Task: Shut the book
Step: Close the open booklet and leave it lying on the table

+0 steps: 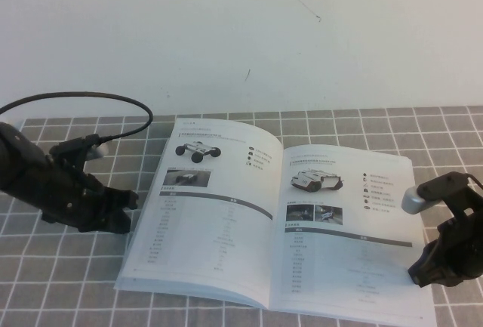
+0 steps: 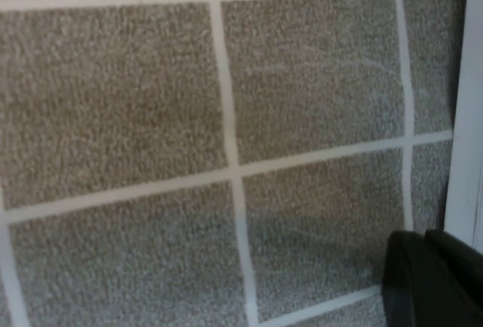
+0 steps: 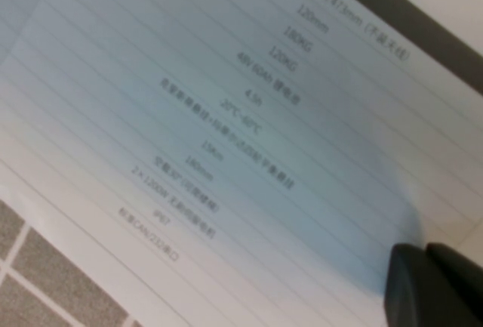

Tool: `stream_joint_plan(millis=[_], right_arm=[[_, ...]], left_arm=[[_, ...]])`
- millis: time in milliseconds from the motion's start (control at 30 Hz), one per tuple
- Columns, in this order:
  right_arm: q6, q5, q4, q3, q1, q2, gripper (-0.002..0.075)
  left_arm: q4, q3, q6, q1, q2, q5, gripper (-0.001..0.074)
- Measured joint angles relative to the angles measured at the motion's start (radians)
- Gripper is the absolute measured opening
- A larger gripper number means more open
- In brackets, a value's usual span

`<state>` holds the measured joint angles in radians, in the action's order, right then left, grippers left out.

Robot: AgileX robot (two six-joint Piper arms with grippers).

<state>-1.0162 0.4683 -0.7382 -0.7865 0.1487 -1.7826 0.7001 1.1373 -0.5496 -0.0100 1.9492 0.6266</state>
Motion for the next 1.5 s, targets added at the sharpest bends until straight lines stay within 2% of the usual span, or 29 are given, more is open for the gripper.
stream_joint_plan(millis=[167,633,1333,1500], right_arm=[[0.000,0.002,0.000,0.000,0.000,0.000,-0.0003],[0.000,0.004,0.000,0.000,0.000,0.000,-0.0003],[0.000,0.014,0.000,0.000,0.000,0.000,-0.0003],[0.000,0.014,0.000,0.000,0.000,0.000,-0.0003]], left_arm=[[-0.001,0.006,0.000,0.004,0.005,0.013,-0.0004],[-0.025,0.014,-0.006,0.116,0.003,-0.005,-0.0003],[0.759,0.005,-0.378,0.143,0.029,0.370,-0.0004],[0.852,0.005,-0.427,0.149,0.029,0.413,-0.0004]])
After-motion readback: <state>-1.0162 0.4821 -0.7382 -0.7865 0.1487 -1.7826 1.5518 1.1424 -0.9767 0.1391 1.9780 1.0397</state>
